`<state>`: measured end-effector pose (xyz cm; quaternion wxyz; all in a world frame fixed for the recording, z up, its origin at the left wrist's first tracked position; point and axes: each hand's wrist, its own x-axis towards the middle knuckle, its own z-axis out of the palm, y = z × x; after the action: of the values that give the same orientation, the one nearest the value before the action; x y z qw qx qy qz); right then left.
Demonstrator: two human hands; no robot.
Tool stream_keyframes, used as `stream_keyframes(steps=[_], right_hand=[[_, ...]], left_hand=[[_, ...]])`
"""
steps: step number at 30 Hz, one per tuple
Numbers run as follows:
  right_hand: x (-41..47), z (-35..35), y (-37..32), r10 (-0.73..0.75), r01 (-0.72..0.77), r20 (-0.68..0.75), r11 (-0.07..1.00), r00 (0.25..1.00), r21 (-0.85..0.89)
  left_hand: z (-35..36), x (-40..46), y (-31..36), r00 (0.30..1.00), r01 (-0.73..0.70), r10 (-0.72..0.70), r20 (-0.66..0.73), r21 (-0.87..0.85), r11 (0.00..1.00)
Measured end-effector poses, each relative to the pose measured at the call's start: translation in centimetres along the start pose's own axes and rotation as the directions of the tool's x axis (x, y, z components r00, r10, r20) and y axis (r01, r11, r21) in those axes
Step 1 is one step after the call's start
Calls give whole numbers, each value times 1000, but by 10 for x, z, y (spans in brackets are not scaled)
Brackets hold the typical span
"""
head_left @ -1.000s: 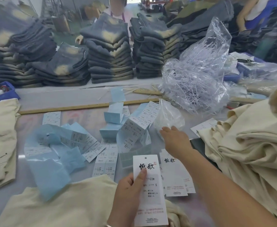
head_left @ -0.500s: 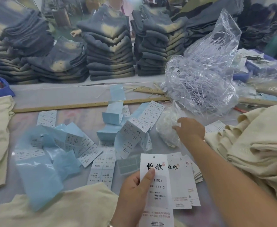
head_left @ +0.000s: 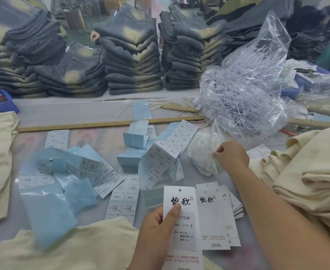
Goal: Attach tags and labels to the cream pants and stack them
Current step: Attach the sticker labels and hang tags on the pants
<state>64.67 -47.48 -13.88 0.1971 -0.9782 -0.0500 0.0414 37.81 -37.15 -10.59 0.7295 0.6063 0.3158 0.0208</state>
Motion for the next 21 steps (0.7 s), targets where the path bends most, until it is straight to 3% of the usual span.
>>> stream_keyframes(steps=[6,9,10,12,14,16,18,21], right_hand=[[-12,-12,3,-32,63,-154,978,988,201],[-27,-30,-3,-31,136,-239,888,970,439],[-35,-38,-7,-10,150,-228,783,974,604],[-58,-59,-17,-21,104,-105,425,994,899],[-87,-76,-26,-176,-39,57,104,983,994],[-119,-89,-33,-310,-189,167,-42,936,981],[-152,-99,-40,-376,-287,247,-53,893,957],[-201,-105,-46,-406,-330,334,82,850,940]], left_hand=[[-7,-6,1,999,-1,0,-48,-13,1000],[-10,-11,3,999,3,-4,-54,-19,1000],[-11,-13,3,999,8,-9,-51,-20,1000],[-13,-17,5,999,22,-24,-49,-37,999],[-16,-24,10,999,39,-40,-16,-82,996],[-20,-32,14,997,70,-63,44,-164,984],[-22,-43,19,984,127,-82,160,-296,947],[-22,-60,25,947,191,-50,318,-430,883]])
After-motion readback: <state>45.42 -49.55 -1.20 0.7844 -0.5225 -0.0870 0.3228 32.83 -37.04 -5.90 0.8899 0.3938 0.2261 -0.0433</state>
